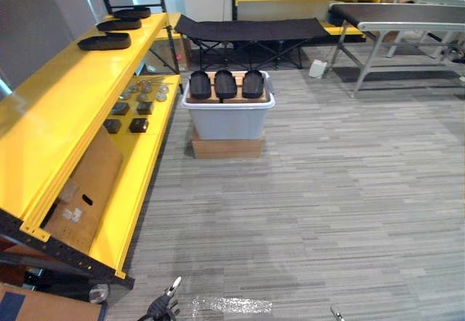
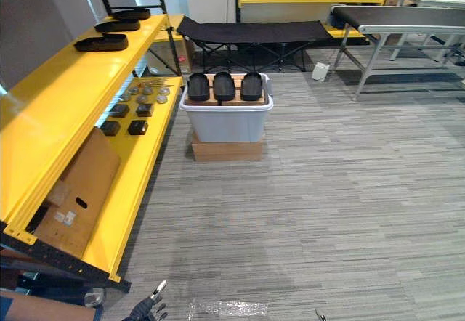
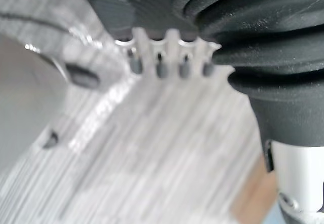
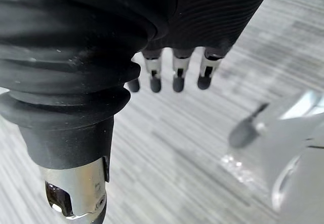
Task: Walk over and take plastic housings, then place them on the shelf
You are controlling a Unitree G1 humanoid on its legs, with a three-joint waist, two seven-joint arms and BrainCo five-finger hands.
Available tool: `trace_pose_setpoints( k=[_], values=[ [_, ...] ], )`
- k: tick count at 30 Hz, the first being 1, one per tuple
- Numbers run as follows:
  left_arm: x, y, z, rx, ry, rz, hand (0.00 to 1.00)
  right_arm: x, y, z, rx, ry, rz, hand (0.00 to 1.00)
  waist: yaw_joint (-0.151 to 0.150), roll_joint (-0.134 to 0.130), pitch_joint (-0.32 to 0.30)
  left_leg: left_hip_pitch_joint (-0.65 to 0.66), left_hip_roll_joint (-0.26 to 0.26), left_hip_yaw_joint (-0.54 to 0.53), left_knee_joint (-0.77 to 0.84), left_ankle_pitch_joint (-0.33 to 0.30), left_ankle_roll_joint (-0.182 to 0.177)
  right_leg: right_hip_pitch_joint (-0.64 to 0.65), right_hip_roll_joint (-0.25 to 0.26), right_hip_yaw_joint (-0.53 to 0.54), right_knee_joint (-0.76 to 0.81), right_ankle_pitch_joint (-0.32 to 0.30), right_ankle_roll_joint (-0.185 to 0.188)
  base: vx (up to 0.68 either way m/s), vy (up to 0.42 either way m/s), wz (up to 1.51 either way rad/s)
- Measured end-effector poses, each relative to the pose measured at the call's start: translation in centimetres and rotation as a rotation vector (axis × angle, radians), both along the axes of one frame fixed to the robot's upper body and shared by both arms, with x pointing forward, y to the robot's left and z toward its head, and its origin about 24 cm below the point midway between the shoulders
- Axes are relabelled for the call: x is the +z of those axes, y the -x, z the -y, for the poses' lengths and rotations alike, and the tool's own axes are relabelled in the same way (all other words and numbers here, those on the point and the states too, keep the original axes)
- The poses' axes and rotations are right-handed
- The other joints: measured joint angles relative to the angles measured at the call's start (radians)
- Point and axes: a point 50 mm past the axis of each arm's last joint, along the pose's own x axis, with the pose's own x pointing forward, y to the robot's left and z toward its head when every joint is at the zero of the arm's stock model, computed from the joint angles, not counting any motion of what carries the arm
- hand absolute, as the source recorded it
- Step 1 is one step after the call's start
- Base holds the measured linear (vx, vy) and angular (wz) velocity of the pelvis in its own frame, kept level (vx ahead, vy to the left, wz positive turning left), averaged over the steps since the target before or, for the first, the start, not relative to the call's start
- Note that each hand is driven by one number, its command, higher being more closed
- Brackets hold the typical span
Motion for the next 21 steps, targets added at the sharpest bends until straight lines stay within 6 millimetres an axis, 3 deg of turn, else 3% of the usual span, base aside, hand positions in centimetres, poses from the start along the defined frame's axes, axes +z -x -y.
trace_pose_setpoints(
  k=[4,9,21],
  values=[
    [0.0,-0.3,0.2,-0.009,0.014,-0.013,0.00,0.1,-1.3,-0.1,0.020,-0.011,0.013,0.00,-0.001,0.001,0.031,0.022,0.000,0.002,-0.004,-0.004,-0.007,0.021,0.000,-0.004,-0.011,0.006,0.009,0.07,0.000,0.00],
    [-0.7,1.3,0.6,0.018,0.040,-0.086,0.00,-0.1,-1.6,-0.9,0.019,-0.050,0.010,0.00,0.000,0.007,0.043,0.034,0.000,0.003,-0.008,-0.009,-0.014,0.032,0.000,-0.005,-0.013,0.009,0.014,0.00,0.000,0.00],
    [-1.2,2.7,1.2,0.118,0.103,-0.130,0.00,-0.8,0.1,-2.7,-0.082,-0.201,-0.017,0.00,0.001,0.007,0.044,0.057,-0.008,0.022,-0.056,0.021,-0.002,0.030,-0.003,-0.010,-0.013,0.007,0.016,-0.07,-0.019,-0.05]
  ],
)
